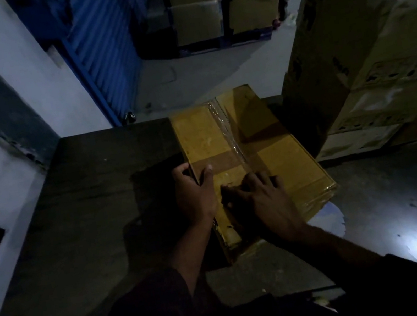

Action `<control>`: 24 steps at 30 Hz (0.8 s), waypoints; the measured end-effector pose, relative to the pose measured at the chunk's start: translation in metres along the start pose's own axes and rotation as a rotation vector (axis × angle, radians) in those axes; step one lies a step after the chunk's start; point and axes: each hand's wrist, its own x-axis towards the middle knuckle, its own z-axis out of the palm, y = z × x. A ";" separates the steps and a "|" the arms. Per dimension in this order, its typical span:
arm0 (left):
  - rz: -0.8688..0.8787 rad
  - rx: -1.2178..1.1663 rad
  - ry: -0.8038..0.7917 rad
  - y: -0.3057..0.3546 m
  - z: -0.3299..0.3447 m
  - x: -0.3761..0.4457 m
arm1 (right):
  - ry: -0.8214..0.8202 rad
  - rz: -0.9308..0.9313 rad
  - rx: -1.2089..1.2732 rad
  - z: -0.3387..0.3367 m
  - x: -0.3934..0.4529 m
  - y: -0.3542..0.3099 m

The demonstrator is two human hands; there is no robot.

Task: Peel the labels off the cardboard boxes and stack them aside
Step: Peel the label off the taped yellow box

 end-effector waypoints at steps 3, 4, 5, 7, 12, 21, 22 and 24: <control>-0.001 -0.002 -0.002 0.000 0.001 0.000 | 0.013 0.069 0.019 -0.004 0.003 0.009; -0.002 0.001 0.005 0.000 0.000 0.000 | 0.014 0.106 0.032 -0.006 0.005 0.010; -0.002 0.006 0.009 0.001 0.000 0.000 | 0.010 0.096 0.027 -0.004 0.005 0.009; 0.008 0.011 0.008 0.001 -0.001 -0.001 | -0.002 -0.013 -0.023 0.001 0.003 0.005; 0.000 0.008 0.013 0.003 0.000 0.000 | 0.036 0.053 0.011 -0.001 0.009 0.015; 0.010 0.024 0.017 0.002 -0.001 0.001 | 0.060 -0.009 -0.008 0.009 0.003 0.009; 0.011 0.026 0.014 0.002 -0.001 0.001 | 0.071 -0.064 0.008 0.011 0.003 0.007; 0.012 0.018 0.007 0.001 -0.001 0.001 | 0.143 -0.060 0.259 0.012 0.005 0.013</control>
